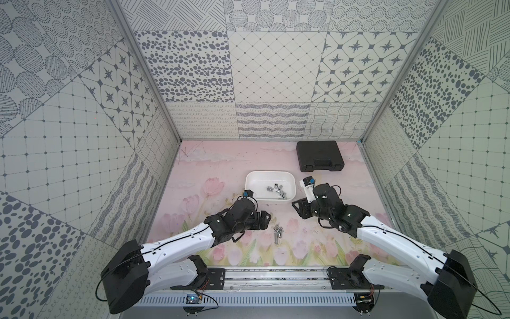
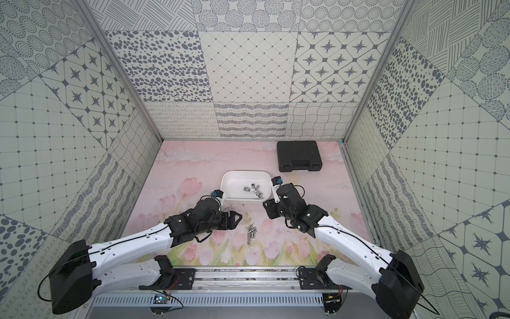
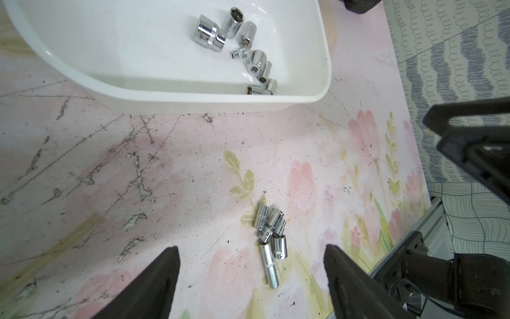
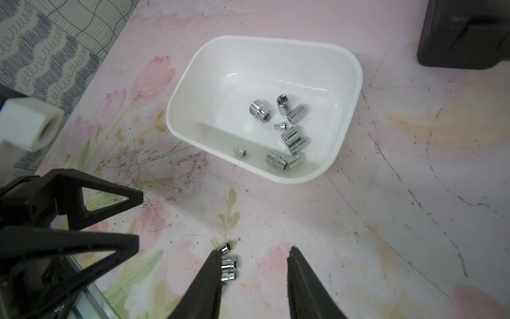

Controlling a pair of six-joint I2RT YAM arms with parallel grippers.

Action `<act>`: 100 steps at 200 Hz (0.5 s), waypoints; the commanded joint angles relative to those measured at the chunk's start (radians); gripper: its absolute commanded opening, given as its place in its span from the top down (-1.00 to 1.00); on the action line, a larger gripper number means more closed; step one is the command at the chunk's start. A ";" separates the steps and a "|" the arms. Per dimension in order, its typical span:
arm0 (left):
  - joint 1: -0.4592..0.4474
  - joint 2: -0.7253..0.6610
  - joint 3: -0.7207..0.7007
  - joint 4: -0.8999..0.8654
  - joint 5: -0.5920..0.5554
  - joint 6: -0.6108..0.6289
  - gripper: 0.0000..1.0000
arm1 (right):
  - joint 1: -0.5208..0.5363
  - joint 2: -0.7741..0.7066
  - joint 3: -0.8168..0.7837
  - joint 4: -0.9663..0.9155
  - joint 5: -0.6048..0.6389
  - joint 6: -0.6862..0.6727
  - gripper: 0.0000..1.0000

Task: Put the socket on the desktop into the storage box
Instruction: Pick up the socket head from the center of the board.

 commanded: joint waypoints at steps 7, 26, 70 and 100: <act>-0.005 0.018 0.008 0.042 0.027 0.000 -0.73 | 0.030 -0.086 -0.095 0.036 0.011 0.033 0.14; -0.006 0.017 0.007 0.039 0.023 0.005 -0.73 | 0.059 -0.054 -0.133 0.080 0.005 0.040 0.13; -0.006 0.020 0.009 0.039 0.041 0.007 -0.73 | 0.217 0.117 -0.107 0.100 0.104 0.026 0.12; -0.006 0.017 0.010 0.040 0.041 0.006 -0.73 | 0.296 0.191 -0.058 0.096 0.144 0.017 0.12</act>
